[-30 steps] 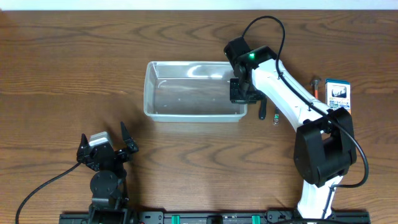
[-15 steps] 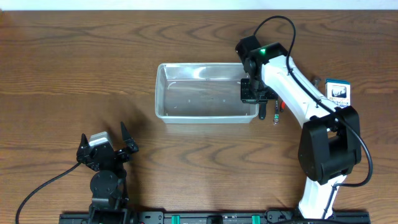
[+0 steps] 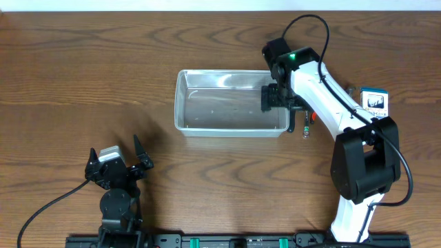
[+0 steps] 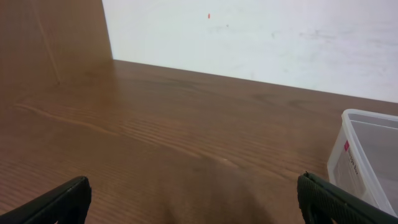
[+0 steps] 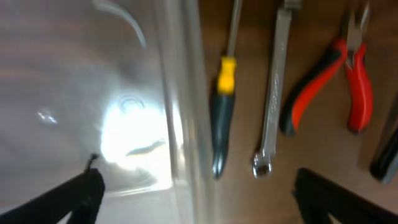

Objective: Pack container
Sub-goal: 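Release the rim and move the right gripper to the blue box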

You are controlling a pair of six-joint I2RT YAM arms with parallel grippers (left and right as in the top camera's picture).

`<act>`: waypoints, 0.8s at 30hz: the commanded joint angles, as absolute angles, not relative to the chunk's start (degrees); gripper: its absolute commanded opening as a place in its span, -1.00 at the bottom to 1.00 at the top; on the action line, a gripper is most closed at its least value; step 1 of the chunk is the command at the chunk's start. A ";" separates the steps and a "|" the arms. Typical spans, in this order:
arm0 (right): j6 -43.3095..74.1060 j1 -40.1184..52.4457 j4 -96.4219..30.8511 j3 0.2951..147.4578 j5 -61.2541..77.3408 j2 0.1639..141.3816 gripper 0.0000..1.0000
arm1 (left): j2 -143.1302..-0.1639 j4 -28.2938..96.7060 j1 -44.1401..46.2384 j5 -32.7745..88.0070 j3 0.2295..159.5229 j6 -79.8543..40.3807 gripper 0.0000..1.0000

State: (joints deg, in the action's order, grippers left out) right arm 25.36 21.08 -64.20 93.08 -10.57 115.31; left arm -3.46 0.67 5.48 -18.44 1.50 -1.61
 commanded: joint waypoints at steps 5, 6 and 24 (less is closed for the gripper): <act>17.17 18.94 -58.83 93.86 -13.56 101.75 0.99 | -3.25 2.35 5.65 -19.55 0.23 -1.52 0.96; 17.04 17.87 -58.61 93.86 -14.00 100.18 0.99 | -3.25 2.35 5.65 -19.57 0.23 -1.52 0.96; 3.73 -18.79 -53.17 92.71 -2.85 108.36 0.98 | -3.25 2.35 5.65 -19.57 0.23 -1.52 0.96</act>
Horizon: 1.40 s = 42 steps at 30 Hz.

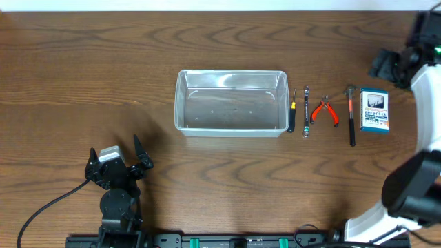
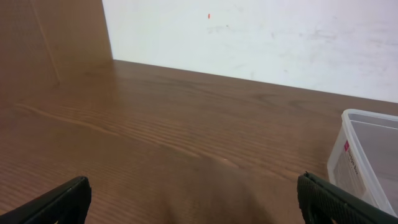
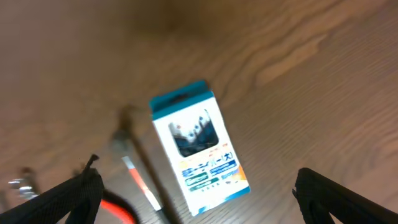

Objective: Pack container
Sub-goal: 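Release the rim and move the right gripper to the blue box, then grasp the blue-and-white box with the right gripper and lift it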

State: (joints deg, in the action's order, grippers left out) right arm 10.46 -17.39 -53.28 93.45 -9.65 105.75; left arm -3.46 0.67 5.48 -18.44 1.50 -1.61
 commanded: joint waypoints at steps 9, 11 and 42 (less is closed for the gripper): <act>-3.31 -21.47 -51.59 92.71 -4.08 118.83 0.98 | -3.25 2.35 5.65 -19.57 0.23 -1.52 0.96; -3.29 -21.71 -51.57 92.71 -4.05 120.14 0.99 | -3.25 2.35 5.65 -19.55 0.23 -1.52 0.96; 6.24 -21.34 -58.74 98.59 -0.84 118.93 0.13 | -3.25 2.35 5.65 -19.55 0.23 -1.52 0.96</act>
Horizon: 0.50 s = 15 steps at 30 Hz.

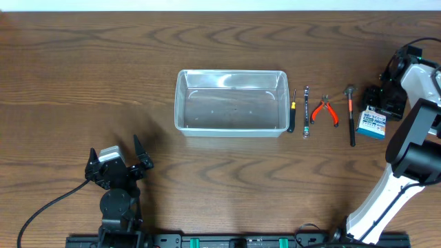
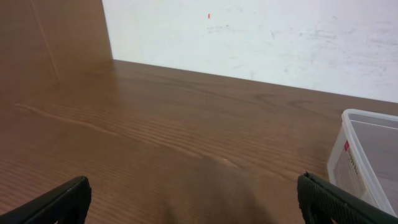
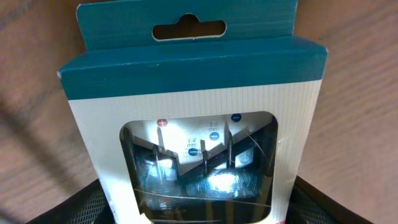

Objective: Pack container
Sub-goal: 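Grasp the blue-and-white box with the right gripper and lift it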

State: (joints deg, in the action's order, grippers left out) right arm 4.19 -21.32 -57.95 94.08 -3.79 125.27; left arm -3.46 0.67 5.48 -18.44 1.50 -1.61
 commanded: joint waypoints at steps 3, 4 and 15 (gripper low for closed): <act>7.31 -19.88 -61.19 102.24 6.96 112.81 -0.08 | -3.25 2.35 5.65 -19.55 0.23 -1.52 0.96; 7.57 -18.98 -61.60 102.85 9.15 110.67 -0.12 | -3.25 2.35 5.65 -19.57 0.23 -1.52 0.96; 19.00 7.97 -62.61 102.98 4.43 96.71 -0.32 | -3.25 2.35 5.65 -19.55 0.23 -1.52 0.96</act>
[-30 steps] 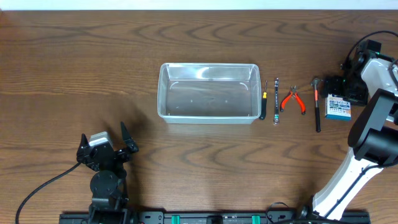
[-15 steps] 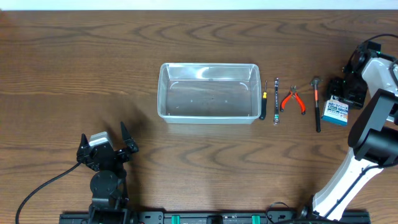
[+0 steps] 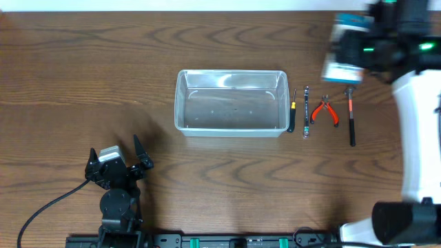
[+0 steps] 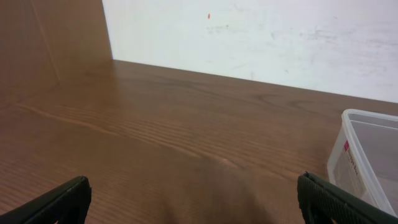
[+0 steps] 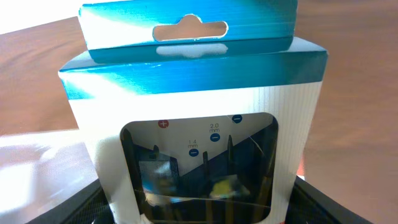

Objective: Pack container
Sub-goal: 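Grasp the blue-and-white box with the right gripper and lift it, then lower the box upright into the container and open the right gripper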

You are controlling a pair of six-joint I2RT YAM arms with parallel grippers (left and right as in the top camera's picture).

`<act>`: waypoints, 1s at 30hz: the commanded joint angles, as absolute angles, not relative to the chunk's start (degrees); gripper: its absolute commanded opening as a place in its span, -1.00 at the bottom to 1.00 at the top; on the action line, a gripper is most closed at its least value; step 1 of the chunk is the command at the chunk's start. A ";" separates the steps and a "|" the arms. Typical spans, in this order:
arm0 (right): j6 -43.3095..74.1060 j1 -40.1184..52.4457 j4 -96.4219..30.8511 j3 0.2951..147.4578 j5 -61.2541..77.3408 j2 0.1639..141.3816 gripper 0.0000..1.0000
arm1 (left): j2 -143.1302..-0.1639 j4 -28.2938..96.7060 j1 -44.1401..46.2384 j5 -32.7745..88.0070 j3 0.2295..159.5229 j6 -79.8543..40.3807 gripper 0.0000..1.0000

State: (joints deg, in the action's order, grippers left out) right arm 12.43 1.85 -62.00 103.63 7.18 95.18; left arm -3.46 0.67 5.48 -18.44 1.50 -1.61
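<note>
My right gripper point(image 3: 353, 49) is shut on a blue and white boxed screwdriver set point(image 3: 342, 47), held high above the table, over the hammer's head. In the right wrist view the box point(image 5: 193, 81) fills the frame between my fingers point(image 5: 84, 202). The clear plastic container point(image 3: 180, 103) stands at the table's middle with nothing in it; its corner point(image 4: 367, 155) shows in the left wrist view. My left gripper point(image 3: 117, 167) rests at the front left, open, with nothing between its fingers point(image 4: 62, 202).
Right of the container, a row of tools lies on the wood: a small black and yellow screwdriver point(image 3: 291, 114), a steel wrench point(image 3: 306, 114), red pliers point(image 3: 324, 111) and a hammer point(image 3: 351, 120). A white wall point(image 4: 261, 37) rises behind the table.
The box was on the table at the far right with my right gripper around it. Now it is lifted well off the table and further left. The left arm has not moved.
My right gripper was open over the container's right end, then high at the far right looking down on the box. It then sat around the box on the table, and now holds it in the air.
</note>
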 commanded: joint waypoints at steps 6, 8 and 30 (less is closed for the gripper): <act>34.39 23.66 -61.91 100.60 -6.81 100.90 -0.30 | -3.25 2.35 5.65 -19.57 0.23 -1.52 0.96; 38.02 26.89 -61.84 100.36 -10.79 103.18 -0.29 | -3.25 2.35 5.65 -19.57 0.23 -1.52 0.96; 36.77 28.69 -63.68 99.85 -13.74 118.15 -0.22 | -3.25 2.35 5.65 -19.57 0.23 -1.52 0.96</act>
